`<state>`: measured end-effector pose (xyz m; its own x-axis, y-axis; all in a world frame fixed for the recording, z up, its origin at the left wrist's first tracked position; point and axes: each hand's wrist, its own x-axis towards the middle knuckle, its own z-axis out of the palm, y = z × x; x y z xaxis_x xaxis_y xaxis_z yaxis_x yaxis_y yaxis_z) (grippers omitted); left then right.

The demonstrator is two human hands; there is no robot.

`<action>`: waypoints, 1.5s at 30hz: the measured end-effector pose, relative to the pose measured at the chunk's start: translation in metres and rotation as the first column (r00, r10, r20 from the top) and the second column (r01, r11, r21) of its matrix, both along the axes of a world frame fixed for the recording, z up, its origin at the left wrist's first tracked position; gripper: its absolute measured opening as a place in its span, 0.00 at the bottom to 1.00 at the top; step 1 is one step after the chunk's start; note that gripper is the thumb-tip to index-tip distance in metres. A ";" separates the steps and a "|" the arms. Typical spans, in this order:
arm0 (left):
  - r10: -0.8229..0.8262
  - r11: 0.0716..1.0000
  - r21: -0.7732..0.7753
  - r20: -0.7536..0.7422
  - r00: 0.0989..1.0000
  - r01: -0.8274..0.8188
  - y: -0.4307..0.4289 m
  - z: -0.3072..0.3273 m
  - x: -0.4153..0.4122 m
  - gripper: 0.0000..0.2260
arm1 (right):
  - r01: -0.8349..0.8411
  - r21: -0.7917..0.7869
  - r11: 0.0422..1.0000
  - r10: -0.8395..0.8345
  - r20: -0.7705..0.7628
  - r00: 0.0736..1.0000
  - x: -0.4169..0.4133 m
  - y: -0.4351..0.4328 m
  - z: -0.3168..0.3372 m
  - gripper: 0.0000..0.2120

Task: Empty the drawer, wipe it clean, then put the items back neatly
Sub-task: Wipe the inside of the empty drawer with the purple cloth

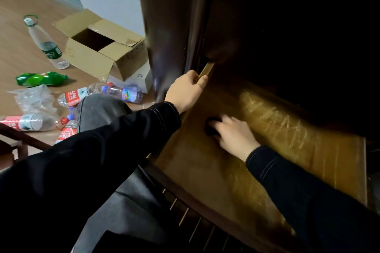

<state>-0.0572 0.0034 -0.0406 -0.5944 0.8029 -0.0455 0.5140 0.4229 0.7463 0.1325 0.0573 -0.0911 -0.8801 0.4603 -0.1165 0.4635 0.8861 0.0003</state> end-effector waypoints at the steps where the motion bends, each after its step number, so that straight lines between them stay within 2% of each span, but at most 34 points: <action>1: -0.001 1.000 0.006 -0.001 1.000 0.001 0.001 -0.002 -0.001 0.19 | -0.029 0.002 1.000 0.029 -0.007 1.000 0.002 -0.003 0.000 0.23; 4: 0.002 1.000 0.022 -0.020 1.000 -0.001 0.004 -0.007 -0.004 0.19 | -0.138 -0.015 0.990 0.138 -0.016 0.990 0.019 -0.029 0.001 0.22; 7: -0.007 0.999 0.039 -0.032 0.999 0.009 0.006 -0.012 -0.007 0.19 | -0.349 -0.059 0.935 0.351 0.024 0.936 0.036 -0.059 0.000 0.17; 9: -0.012 0.999 0.044 -0.028 1.000 0.013 0.006 -0.013 -0.007 0.18 | -0.401 -0.106 0.910 0.407 0.041 0.913 0.038 -0.058 -0.001 0.17; 11: -0.007 0.999 0.047 -0.023 1.000 0.008 0.006 -0.014 -0.008 0.18 | -0.306 -0.100 0.947 0.307 -0.007 0.952 0.028 -0.041 0.004 0.19; 13: -0.005 0.999 0.038 -0.024 1.000 0.005 0.007 -0.014 -0.009 0.18 | -0.130 -0.081 0.988 0.127 -0.050 0.991 0.017 -0.020 0.009 0.20; 15: -0.002 1.000 0.028 -0.015 1.000 0.002 0.007 -0.014 -0.009 0.18 | -0.066 -0.075 0.995 0.064 -0.027 0.998 0.011 -0.013 0.012 0.17; 17: 0.001 1.000 0.026 -0.011 1.000 0.000 0.008 -0.015 -0.009 0.17 | -0.170 -0.077 0.982 0.170 -0.008 0.985 0.014 -0.026 0.013 0.15; 19: 0.004 1.000 0.025 -0.003 1.000 -0.004 0.009 -0.015 -0.009 0.18 | -0.339 -0.099 0.936 0.341 0.008 0.940 0.022 -0.048 0.010 0.18; 21: 0.007 1.000 0.021 -0.002 1.000 -0.007 0.009 -0.014 -0.009 0.19 | -0.426 -0.144 0.893 0.433 0.022 0.901 0.027 -0.057 0.006 0.18; 23: 0.006 1.000 0.019 -0.018 1.000 -0.005 0.009 -0.014 -0.010 0.18 | -0.359 -0.166 0.918 0.364 0.000 0.931 0.021 -0.043 0.006 0.16; 26: 0.005 1.000 0.016 -0.055 0.998 -0.004 0.008 -0.012 -0.009 0.16 | -0.148 -0.159 0.976 0.143 -0.038 0.989 0.012 -0.013 0.012 0.17; 28: 0.006 1.000 0.002 -0.072 0.997 -0.006 0.007 -0.011 -0.008 0.16 | -0.109 -0.151 0.982 0.102 -0.050 0.993 0.011 -0.009 0.016 0.18; 30: 0.000 1.000 -0.008 -0.094 0.996 -0.001 0.006 -0.009 -0.006 0.15 | -0.204 -0.150 0.967 0.200 -0.041 0.979 0.017 -0.027 0.015 0.15; 34: -0.004 1.000 0.004 -0.091 0.996 0.004 0.006 -0.007 -0.003 0.16 | -0.468 -0.210 0.859 0.477 -0.008 0.879 0.034 -0.069 0.008 0.09; 36: -0.007 1.000 0.014 -0.087 0.996 0.008 0.005 -0.006 -0.003 0.16 | -0.423 -0.212 0.881 0.432 -0.005 0.902 0.030 -0.059 0.011 0.10; 39: -0.010 1.000 0.014 -0.097 0.995 0.011 0.004 -0.006 -0.004 0.15 | -0.213 -0.161 0.964 0.212 -0.023 0.977 0.015 -0.022 0.019 0.12; 41: -0.009 1.000 0.013 -0.094 0.996 0.010 0.005 -0.006 -0.005 0.16 | -0.160 -0.150 0.976 0.160 -0.012 0.987 0.010 -0.012 0.021 0.12; 43: -0.008 1.000 0.009 -0.090 0.996 0.009 0.005 -0.007 -0.005 0.15 | -0.262 -0.145 0.954 0.263 -0.018 0.965 0.014 -0.030 0.020 0.11; 45: -0.009 1.000 0.003 -0.097 0.995 0.009 0.005 -0.007 -0.006 0.15 | -0.439 -0.181 0.880 0.439 -0.045 0.897 0.022 -0.065 0.011 0.11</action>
